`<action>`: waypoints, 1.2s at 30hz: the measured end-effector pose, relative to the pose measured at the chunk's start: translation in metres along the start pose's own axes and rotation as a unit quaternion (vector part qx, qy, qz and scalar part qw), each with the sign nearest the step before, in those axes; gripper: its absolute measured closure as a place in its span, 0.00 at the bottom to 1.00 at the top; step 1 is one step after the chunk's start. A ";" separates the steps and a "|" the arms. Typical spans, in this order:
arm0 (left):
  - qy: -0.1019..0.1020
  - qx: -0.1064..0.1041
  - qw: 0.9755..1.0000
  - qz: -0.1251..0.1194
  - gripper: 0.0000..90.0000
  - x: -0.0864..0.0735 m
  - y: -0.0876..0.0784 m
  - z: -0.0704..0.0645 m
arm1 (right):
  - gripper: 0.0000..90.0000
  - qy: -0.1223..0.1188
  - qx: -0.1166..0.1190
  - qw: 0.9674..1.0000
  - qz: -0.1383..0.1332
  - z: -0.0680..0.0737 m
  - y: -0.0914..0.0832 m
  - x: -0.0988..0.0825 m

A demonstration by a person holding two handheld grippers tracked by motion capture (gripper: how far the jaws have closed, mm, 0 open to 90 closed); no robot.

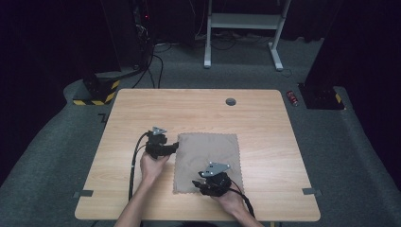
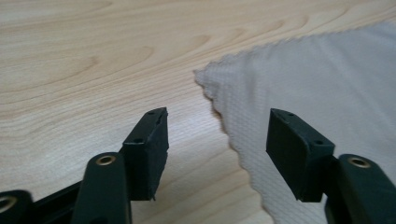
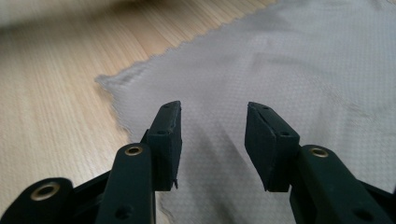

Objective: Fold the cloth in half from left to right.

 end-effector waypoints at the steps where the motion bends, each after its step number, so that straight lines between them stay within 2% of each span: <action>1: 0.002 0.004 1.000 0.002 0.43 0.002 0.002 0.001 | 0.63 0.001 0.005 1.000 0.000 0.002 0.001 0.001; 2: 0.003 0.005 1.000 0.000 0.43 0.005 0.003 0.002 | 0.64 -0.002 0.007 1.000 -0.002 0.003 0.002 0.003; 4: 0.012 0.012 1.000 0.010 0.43 0.010 0.008 0.001 | 0.65 -0.007 0.011 1.000 -0.004 0.006 0.004 0.005; 5: 0.014 0.013 1.000 0.005 0.43 0.012 0.009 0.001 | 0.67 -0.009 0.014 1.000 -0.008 0.009 0.005 0.008; 7: 0.025 0.019 0.999 0.015 0.43 0.017 0.013 0.000 | 0.69 -0.013 0.017 1.000 -0.011 0.012 0.006 0.011; 9: 0.021 0.018 1.000 0.006 0.45 0.023 0.017 -0.001 | 0.71 -0.016 0.022 1.000 -0.013 0.017 0.009 0.015; 11: 0.024 0.022 0.999 0.023 0.43 0.025 0.023 0.000 | 0.74 -0.023 0.028 0.999 -0.016 0.022 0.012 0.020; 16: 0.025 0.028 0.999 0.026 0.44 0.033 0.030 -0.001 | 0.81 -0.040 0.045 0.998 -0.016 0.037 0.024 0.031; 20: 0.022 0.025 0.999 0.015 0.45 0.038 0.032 -0.003 | 0.81 -0.058 0.041 0.997 -0.006 0.045 0.036 0.035; 24: 0.032 0.037 0.998 0.033 0.45 0.036 0.038 0.001 | 0.79 -0.071 0.043 0.996 0.012 0.054 0.044 0.034; 27: 0.035 0.037 0.998 0.035 0.45 0.037 0.042 0.000 | 0.78 -0.078 0.043 0.996 0.010 0.059 0.045 0.036; 30: 0.043 0.047 0.997 0.038 0.45 0.038 0.046 -0.001 | 0.76 -0.085 0.044 0.995 0.010 0.063 0.045 0.037; 33: 0.036 0.056 0.997 0.042 0.47 0.037 0.050 0.003 | 0.76 -0.096 0.040 0.995 0.012 0.066 0.045 0.037; 34: 0.039 0.063 0.996 0.047 0.47 0.035 0.051 0.006 | 0.76 -0.097 0.039 0.994 0.012 0.066 0.045 0.037; 36: 0.037 0.065 0.996 0.044 0.48 0.035 0.051 0.008 | 0.78 -0.096 0.041 0.994 0.013 0.067 0.045 0.037</action>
Point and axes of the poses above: each handheld gripper's, and its own axes: y roughly forward along the jaws, x roughly out of its top, z roughly to its left, the point moved 9 cm from there along y, roughly forward along the jaws, and after that the axes turned 12 degrees about -y, right-handed, at the moved point
